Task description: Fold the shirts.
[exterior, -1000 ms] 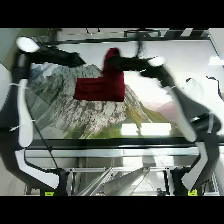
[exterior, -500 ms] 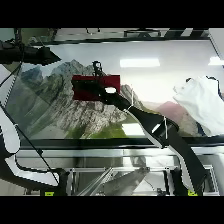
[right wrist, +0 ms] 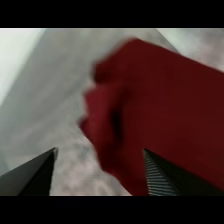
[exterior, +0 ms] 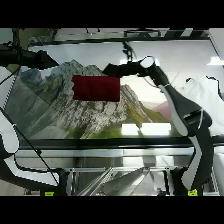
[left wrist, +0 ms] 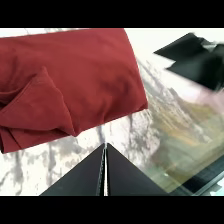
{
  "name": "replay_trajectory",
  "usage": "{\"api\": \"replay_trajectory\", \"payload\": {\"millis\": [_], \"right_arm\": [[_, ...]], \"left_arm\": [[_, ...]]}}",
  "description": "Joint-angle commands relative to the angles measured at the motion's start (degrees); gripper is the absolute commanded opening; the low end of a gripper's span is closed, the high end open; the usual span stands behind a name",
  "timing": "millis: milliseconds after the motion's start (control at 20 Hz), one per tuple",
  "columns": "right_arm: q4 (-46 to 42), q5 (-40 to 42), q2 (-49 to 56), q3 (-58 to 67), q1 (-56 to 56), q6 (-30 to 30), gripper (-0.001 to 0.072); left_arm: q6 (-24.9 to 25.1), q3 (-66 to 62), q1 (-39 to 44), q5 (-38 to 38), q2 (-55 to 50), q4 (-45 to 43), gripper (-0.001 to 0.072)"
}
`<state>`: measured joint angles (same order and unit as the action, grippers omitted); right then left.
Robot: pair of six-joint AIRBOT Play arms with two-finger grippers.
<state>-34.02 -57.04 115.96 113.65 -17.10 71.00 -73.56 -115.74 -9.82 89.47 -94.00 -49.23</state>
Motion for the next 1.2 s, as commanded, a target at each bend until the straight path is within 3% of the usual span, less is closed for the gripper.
{"api": "replay_trajectory", "payload": {"millis": [0,200,500,850,1000,1050,1150], "right_arm": [[-11.5,-12.9,-0.1,-0.2,7.9,13.4,0.0648],[-10.5,-11.2,4.2,-0.2,8.1,13.7,0.0649],[-2.2,-8.6,11.6,-0.2,4.8,13.7,0.0649],[4.2,0.4,13.8,-0.1,0.6,11.2,0.0634],[13.5,1.5,13.8,-0.1,0.6,4.5,0.0238],[16.0,1.2,13.7,-0.1,0.6,2.9,0.0056],[16.2,1.0,12.1,-0.1,0.6,3.4,0.0017]], "left_arm": [[0.0,0.0,0.4,0.9,0.0,1.4,0.0023],[0.0,0.0,0.4,0.8,0.0,4.3,0.0023],[0.3,0.4,0.4,1.1,0.0,4.2,0.0023],[1.6,0.4,0.4,1.0,0.0,4.2,0.0023],[1.6,0.4,0.4,1.0,0.0,4.2,0.0023],[1.6,0.4,0.4,1.0,0.0,4.2,0.0023],[1.6,0.4,0.4,1.0,0.0,4.2,0.0023]]}}
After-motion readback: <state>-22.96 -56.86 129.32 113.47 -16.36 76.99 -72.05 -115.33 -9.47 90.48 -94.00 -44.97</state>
